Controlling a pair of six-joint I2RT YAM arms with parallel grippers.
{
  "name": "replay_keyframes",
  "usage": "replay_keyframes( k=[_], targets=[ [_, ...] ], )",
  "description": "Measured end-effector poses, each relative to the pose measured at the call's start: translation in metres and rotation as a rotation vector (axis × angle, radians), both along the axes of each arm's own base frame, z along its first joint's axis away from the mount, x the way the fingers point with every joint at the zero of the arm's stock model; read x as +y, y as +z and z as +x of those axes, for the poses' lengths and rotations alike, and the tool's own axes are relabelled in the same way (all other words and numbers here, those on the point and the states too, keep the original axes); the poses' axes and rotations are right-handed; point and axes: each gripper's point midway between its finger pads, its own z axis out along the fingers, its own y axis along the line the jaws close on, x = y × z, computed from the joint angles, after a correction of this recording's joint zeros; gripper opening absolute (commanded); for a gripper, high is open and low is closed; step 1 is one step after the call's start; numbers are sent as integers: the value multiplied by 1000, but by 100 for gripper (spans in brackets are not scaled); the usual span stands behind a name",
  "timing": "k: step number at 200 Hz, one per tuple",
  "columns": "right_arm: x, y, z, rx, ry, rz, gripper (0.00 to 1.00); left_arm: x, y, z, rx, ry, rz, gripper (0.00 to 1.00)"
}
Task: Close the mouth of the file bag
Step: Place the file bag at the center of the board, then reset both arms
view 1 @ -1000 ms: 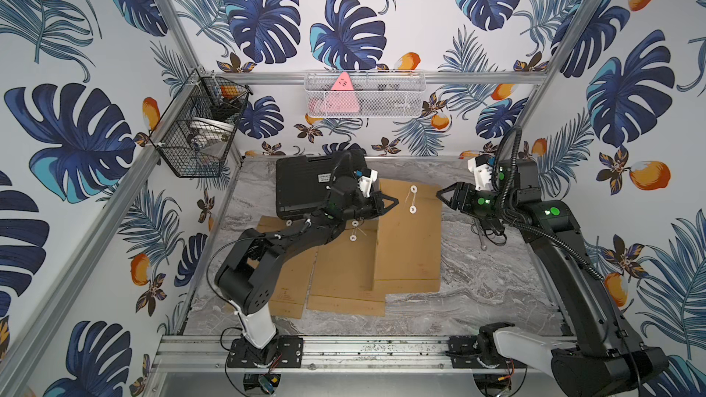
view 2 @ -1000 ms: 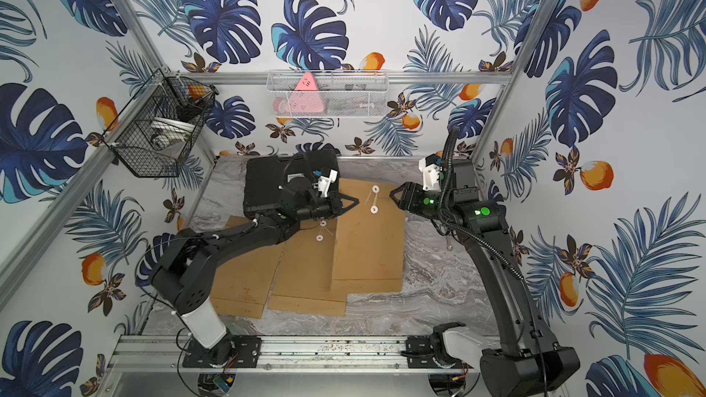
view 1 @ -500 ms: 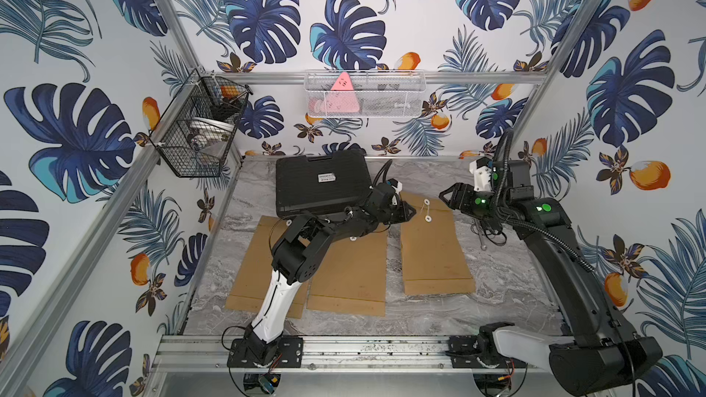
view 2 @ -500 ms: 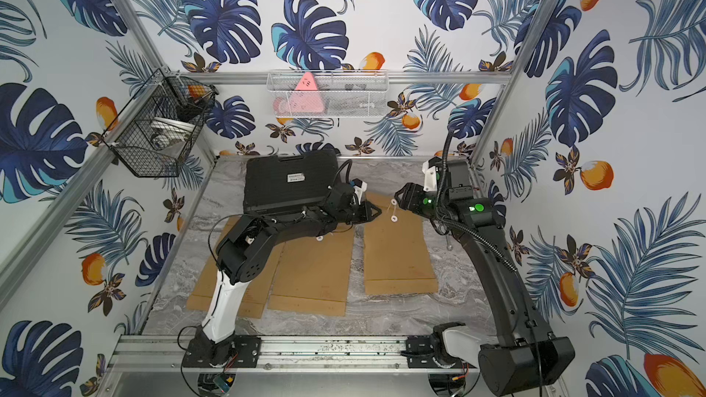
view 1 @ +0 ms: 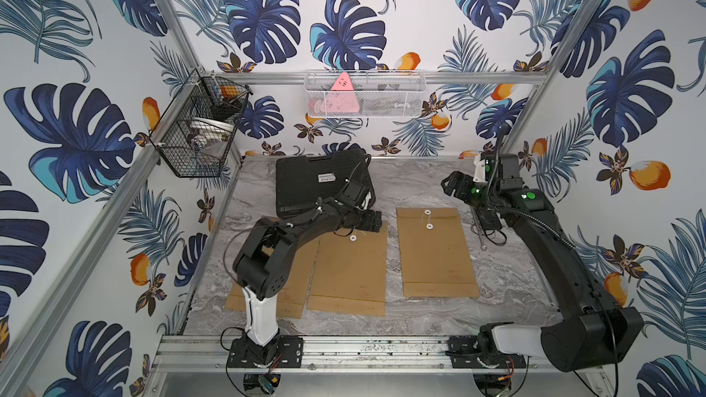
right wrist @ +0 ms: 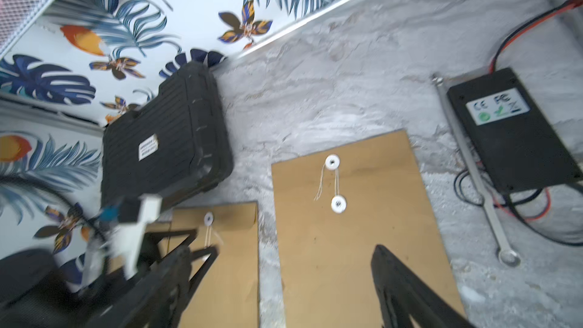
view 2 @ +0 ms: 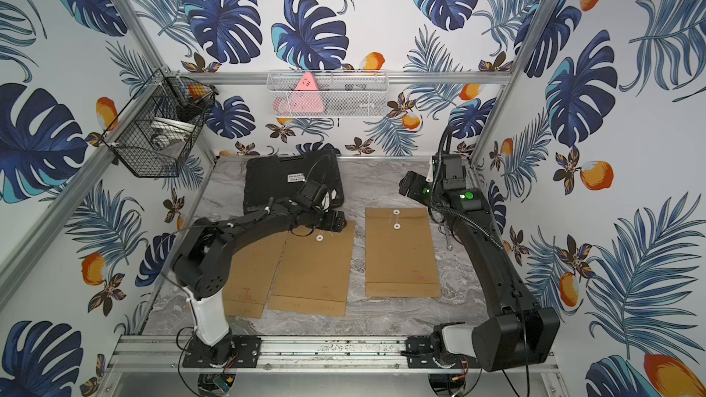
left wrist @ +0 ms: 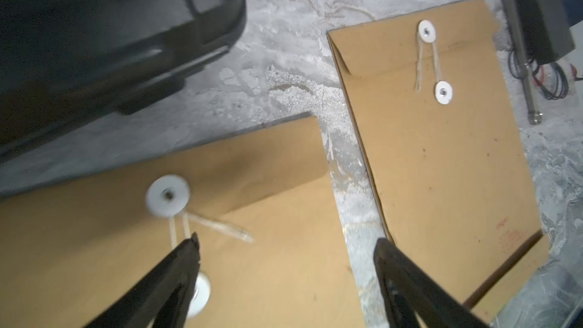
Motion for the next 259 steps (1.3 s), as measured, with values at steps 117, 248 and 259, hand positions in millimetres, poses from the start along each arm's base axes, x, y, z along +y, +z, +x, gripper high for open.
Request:
replay_keyframes(
  k=[117, 248, 259],
  targets=[
    [-110, -151, 8, -110, -319, -444, 100, 220, 23, -47, -647, 626, 569, 98],
    [-107, -166, 7, -208, -269, -431, 100, 287, -9, -30, -585, 798, 628, 98],
    [-105, -167, 12, -230, -254, -426, 100, 290, -9, -33, -589, 811, 631, 98]
  ],
)
